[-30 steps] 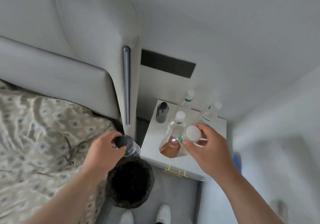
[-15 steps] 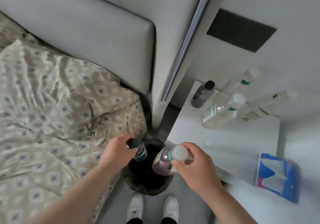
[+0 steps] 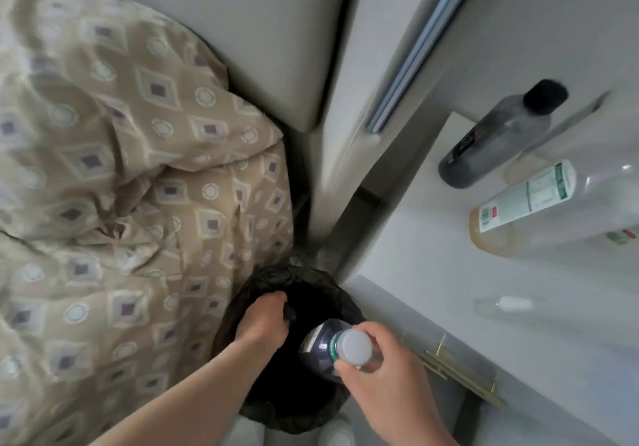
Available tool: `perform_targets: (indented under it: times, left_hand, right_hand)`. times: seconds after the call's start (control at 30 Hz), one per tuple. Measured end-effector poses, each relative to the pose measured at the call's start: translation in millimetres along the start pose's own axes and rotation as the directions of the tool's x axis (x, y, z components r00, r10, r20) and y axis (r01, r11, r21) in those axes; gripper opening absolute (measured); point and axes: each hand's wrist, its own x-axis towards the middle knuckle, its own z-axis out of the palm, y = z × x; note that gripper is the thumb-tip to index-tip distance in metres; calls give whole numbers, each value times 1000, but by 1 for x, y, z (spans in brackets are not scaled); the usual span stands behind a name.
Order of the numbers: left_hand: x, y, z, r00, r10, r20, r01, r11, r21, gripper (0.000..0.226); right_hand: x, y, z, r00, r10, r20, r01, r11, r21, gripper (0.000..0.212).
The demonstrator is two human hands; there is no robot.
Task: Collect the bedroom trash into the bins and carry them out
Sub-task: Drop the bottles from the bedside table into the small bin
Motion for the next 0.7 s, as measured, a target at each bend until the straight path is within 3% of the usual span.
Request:
perform_targets:
  times: [0.27, 0.5, 0.7]
  left_hand:
    - [41, -21, 62, 998, -21, 60, 17, 998, 66, 29]
    - [57, -32, 72, 991, -133, -15, 134, 988, 73, 37]
    - [53, -34, 64, 1000, 24, 5, -24, 999, -23, 37]
  right_hand:
    - [25, 35, 26, 1000, 21, 3, -21, 999, -37, 43]
    - [42, 53, 35, 999, 28, 33, -25, 996, -84, 35]
    - [63, 53, 55, 997, 71, 44, -65, 991, -113, 36]
